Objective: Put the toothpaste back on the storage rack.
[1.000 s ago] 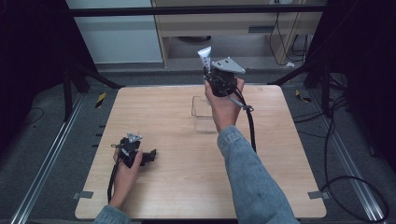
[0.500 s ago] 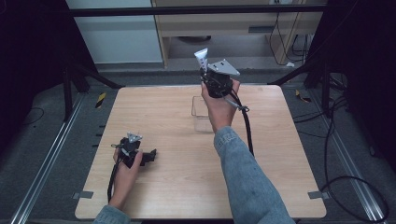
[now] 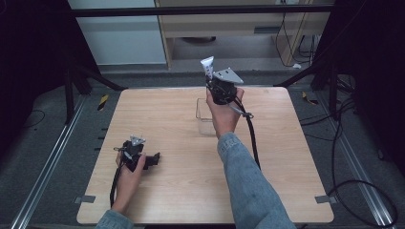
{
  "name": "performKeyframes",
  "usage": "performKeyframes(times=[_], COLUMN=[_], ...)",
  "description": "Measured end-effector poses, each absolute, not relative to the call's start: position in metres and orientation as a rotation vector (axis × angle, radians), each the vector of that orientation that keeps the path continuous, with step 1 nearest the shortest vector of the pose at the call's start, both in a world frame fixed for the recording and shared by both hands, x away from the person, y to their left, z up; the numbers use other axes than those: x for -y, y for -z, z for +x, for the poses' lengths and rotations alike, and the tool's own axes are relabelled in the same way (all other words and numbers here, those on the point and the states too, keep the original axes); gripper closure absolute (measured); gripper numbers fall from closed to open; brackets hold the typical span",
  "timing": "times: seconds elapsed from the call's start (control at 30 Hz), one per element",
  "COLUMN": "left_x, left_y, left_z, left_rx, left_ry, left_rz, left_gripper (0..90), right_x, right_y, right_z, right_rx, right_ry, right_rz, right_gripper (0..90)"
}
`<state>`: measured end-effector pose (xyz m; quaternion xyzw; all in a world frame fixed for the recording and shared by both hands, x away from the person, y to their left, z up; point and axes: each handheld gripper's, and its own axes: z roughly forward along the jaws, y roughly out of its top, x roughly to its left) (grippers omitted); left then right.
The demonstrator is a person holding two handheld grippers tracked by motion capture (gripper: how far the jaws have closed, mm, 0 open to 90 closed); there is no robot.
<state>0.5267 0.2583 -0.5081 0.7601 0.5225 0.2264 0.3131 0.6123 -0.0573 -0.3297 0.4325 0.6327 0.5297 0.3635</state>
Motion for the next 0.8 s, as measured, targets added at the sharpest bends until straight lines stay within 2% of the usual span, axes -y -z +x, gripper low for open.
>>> performKeyframes(times=[0.4,0.8], left_x=[-0.258,-0.258], left_y=[0.508,0.508], left_z=[0.527,0.527], left_rx=[-1.378,-1.377], left_ry=[-0.597,-0.597], left_rz=[2.005,2.006], left_gripper=[0.0,0.0], right_x=[0.058,0.063], right_y=[0.355,0.364], right_z=[0.621,0.622], right_rx=[-1.639,-1.63], right_ry=[-1.361,-1.341], right_rz=[1.156,1.175], right_gripper=[78.6,78.6])
